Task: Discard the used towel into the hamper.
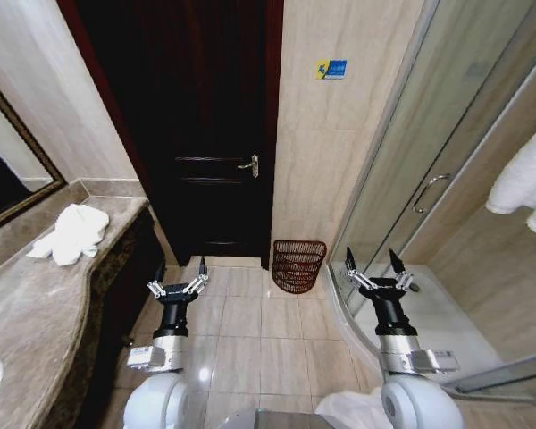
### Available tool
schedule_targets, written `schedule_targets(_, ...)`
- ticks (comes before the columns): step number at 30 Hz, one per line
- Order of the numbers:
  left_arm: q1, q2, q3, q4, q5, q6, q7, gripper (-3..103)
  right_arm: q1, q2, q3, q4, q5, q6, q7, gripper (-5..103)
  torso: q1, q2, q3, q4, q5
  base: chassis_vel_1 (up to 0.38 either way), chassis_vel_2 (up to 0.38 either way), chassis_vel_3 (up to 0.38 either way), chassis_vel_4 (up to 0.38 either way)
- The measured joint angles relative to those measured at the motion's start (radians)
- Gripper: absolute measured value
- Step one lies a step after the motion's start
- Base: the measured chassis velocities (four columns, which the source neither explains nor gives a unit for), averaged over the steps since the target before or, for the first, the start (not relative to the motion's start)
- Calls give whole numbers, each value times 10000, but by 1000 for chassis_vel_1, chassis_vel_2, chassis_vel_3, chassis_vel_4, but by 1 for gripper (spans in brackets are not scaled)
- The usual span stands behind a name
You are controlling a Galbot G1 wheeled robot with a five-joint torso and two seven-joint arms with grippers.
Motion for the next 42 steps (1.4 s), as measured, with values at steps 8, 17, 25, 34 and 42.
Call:
schedule_targets(8, -24, 0, -165, 195, 158, -372, 310, 102, 66, 17, -27, -120, -234, 410, 108, 100, 4, -1, 1, 0, 0, -80, 108, 100, -90)
schedule_targets(17, -94, 2, -133, 225, 430, -442, -179, 100, 103, -1, -9, -122, -321, 640, 308, 100, -4, 0, -1, 0, -2, -3, 18, 11, 3)
schedule_targets(25, -11, 2, -105, 55, 442, -401, -482, 100, 116, -5, -12, -131, -290, 645, 482, 100, -2, 0, 0, 0, 1, 54, 30, 39, 53)
schedule_targets(34, -34, 2, -110, 45, 383, -516, -680, 100, 140, -34, 63, -135, -232, 656, 450, 100, 0, 0, 0, -1, -2, 79, 73, 78, 71)
schedule_targets(42, -46, 2, -273, 25, 596, -18, -1435, 100, 252, -114, 61, -282, -268, 805, 517, 100, 0, 0, 0, 1, -1, 132, 113, 118, 123)
